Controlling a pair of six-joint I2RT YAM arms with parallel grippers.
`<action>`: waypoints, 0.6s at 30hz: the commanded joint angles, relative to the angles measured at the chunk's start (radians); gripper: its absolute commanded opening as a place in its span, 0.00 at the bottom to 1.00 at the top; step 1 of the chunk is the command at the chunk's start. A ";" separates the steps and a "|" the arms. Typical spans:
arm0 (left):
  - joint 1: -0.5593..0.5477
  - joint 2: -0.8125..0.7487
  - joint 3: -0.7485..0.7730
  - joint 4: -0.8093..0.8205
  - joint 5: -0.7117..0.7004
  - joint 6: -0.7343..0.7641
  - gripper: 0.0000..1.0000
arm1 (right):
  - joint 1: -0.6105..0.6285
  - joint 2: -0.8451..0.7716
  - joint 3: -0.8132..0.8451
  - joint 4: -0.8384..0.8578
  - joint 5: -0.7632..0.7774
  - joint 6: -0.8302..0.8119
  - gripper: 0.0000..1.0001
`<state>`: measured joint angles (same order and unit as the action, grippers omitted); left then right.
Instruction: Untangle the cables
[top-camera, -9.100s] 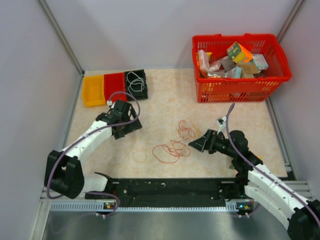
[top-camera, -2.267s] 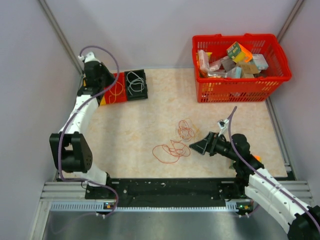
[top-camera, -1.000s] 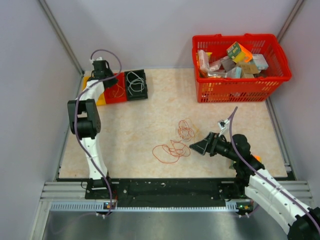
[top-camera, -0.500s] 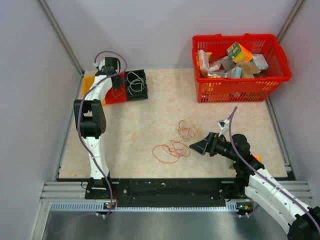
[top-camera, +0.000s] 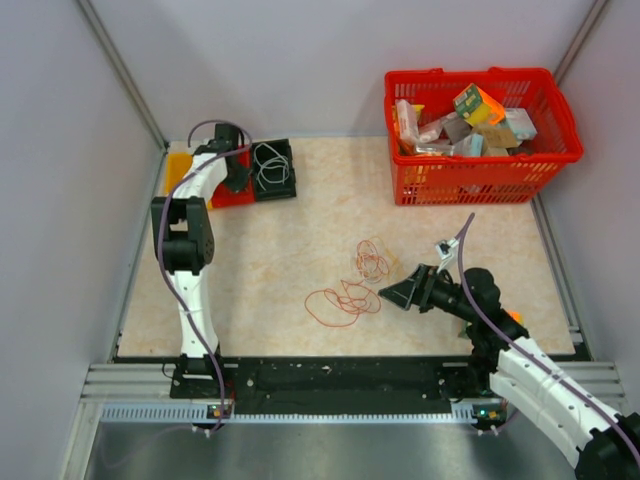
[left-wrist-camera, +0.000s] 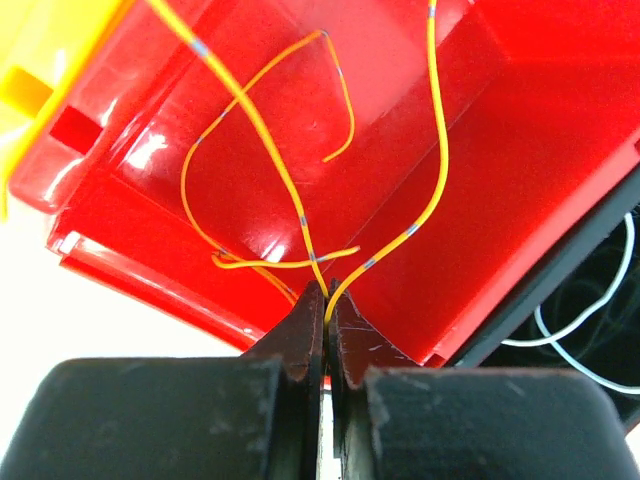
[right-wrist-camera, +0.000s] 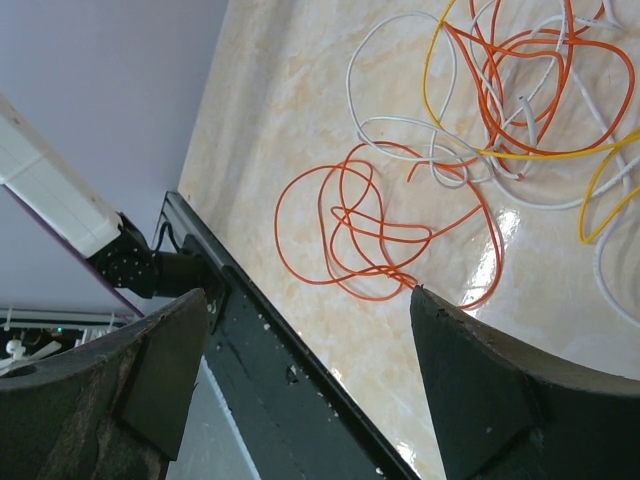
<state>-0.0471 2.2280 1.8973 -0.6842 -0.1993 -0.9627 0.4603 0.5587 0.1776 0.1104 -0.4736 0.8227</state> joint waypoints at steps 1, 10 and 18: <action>0.000 -0.071 -0.014 -0.018 0.027 -0.044 0.00 | -0.005 0.013 0.023 0.060 -0.014 0.000 0.81; -0.002 -0.091 -0.051 0.055 0.105 -0.004 0.00 | -0.006 0.003 0.014 0.058 -0.020 0.003 0.81; 0.039 -0.002 0.025 0.097 0.253 0.117 0.03 | -0.006 -0.017 0.016 0.037 -0.005 -0.003 0.81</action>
<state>-0.0216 2.2028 1.8702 -0.6476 -0.0196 -0.9188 0.4603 0.5514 0.1776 0.1265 -0.4805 0.8234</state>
